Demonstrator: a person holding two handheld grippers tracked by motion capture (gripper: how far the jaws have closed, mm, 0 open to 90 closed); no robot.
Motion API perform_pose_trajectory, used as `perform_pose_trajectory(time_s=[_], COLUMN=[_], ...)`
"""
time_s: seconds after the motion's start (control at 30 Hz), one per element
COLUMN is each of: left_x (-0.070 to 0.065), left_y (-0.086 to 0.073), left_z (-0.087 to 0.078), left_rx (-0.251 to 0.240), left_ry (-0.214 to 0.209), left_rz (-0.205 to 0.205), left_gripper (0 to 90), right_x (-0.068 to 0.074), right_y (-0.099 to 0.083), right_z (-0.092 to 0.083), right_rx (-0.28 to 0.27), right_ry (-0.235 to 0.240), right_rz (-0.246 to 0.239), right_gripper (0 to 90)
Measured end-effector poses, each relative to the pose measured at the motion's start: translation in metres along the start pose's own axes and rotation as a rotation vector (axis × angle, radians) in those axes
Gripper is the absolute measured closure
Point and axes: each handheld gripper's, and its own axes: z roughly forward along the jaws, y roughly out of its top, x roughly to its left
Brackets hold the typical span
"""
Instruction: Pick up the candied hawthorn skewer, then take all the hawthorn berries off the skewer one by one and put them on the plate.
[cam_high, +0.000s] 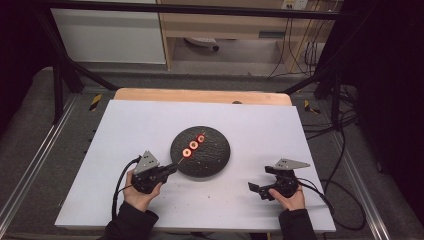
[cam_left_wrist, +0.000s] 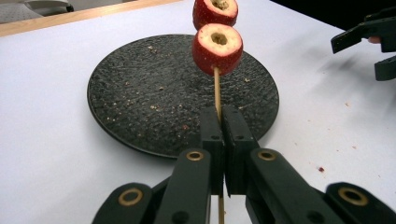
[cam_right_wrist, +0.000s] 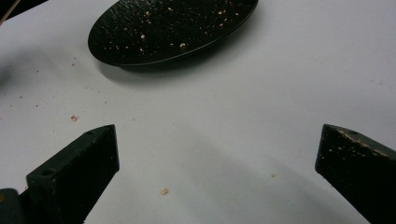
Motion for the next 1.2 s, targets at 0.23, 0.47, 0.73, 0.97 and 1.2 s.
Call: perform_pose_trajectory(time_s=[0.23,0.47,0.73,0.97,1.2], left_x=[0.004,0.006,0.006,0.006,0.002], left_y=[-0.009,-0.017,-0.019,-0.022,-0.023], left_z=[-0.009,-0.013,-0.017,-0.017,-0.016], left_rx=[-0.015,-0.020,-0.025,-0.024,-0.029], left_ry=[-0.014,-0.037,-0.042,-0.054,-0.062], left_rz=[0.004,-0.001,0.001,0.003,0.014], left_gripper=[87.9,87.9,87.9,87.9,87.9], right_x=[0.009,0.022,0.036,0.054,0.071], right_y=[0.006,0.017,0.031,0.053,0.080], right_z=[0.003,0.013,0.027,0.041,0.057], right_rx=[-0.002,-0.006,-0.004,-0.020,-0.065], right_ry=[0.007,0.024,0.034,0.047,0.091], right_rz=[-0.008,-0.022,-0.039,-0.060,-0.060], right_gripper=[0.5,0.5,0.6,0.7,2.8])
